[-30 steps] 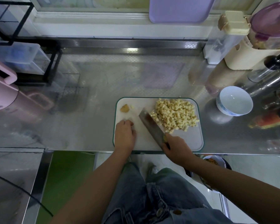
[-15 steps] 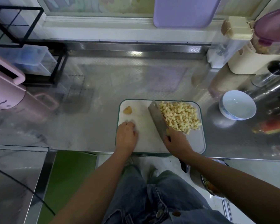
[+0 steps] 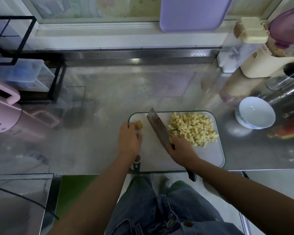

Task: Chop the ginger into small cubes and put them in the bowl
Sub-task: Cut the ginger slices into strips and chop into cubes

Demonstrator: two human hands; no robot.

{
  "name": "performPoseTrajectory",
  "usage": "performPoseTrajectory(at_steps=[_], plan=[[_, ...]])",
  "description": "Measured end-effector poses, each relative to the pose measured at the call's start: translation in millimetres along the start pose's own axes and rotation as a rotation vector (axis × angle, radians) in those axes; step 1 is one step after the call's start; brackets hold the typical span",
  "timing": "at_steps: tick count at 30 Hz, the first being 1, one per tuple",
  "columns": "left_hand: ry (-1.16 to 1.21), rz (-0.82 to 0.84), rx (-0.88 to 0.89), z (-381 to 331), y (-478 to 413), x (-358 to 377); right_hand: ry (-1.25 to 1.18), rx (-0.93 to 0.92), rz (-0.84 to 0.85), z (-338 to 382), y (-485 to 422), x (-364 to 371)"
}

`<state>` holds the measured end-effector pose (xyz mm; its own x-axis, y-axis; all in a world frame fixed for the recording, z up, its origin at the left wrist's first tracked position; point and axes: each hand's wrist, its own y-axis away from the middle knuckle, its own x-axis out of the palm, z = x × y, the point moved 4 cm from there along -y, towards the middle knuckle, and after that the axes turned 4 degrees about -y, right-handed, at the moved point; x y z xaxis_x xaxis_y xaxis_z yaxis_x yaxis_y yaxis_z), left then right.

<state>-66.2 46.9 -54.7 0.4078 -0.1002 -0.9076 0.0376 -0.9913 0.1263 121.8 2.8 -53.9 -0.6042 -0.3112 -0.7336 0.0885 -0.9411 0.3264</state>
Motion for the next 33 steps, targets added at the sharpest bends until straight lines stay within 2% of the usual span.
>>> performPoseTrajectory(at_steps=[3,6,11,15,20,22,25,27,33], plan=[[-0.049,0.025,0.051,-3,-8,1,-0.016,0.105,-0.095,-16,2,-14],[-0.105,0.043,0.068,-5,-15,4,-0.043,0.098,-0.155,-17,4,-23],[-0.051,0.067,0.150,-13,-15,10,-0.005,0.008,-0.052,-8,11,-5],[0.009,0.125,0.255,-23,-4,19,-0.026,0.119,-0.135,-22,11,-15],[0.064,0.208,0.370,-36,11,26,0.042,0.037,-0.086,-23,16,-20],[0.052,0.166,0.329,-35,16,27,0.050,0.027,-0.088,-22,17,-23],[0.070,0.053,0.081,-26,22,24,0.071,-0.046,-0.067,-15,19,-24],[0.101,0.060,-0.040,-23,26,25,0.098,-0.105,-0.021,-9,22,-23],[0.222,0.018,-0.180,-30,36,29,0.145,-0.108,0.065,-2,26,-13]])
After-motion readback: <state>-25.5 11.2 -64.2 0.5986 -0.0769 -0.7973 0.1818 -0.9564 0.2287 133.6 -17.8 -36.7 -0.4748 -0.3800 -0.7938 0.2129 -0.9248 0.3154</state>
